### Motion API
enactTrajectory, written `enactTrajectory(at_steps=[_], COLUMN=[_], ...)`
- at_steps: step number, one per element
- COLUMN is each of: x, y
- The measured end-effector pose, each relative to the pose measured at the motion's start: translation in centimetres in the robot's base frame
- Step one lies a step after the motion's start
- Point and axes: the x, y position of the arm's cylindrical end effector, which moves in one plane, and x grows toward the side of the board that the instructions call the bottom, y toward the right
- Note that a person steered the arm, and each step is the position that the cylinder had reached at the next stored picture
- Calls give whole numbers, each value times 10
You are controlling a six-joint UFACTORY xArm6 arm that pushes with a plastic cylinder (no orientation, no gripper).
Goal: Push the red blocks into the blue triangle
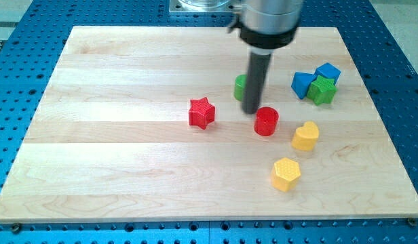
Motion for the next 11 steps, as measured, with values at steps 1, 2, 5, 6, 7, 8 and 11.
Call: enactTrajectory(at_steps=[1, 2, 5, 6, 7, 8, 11], x=[58, 63, -30, -46, -39, -38, 73], y=[-20, 50, 9, 48, 38, 69, -68])
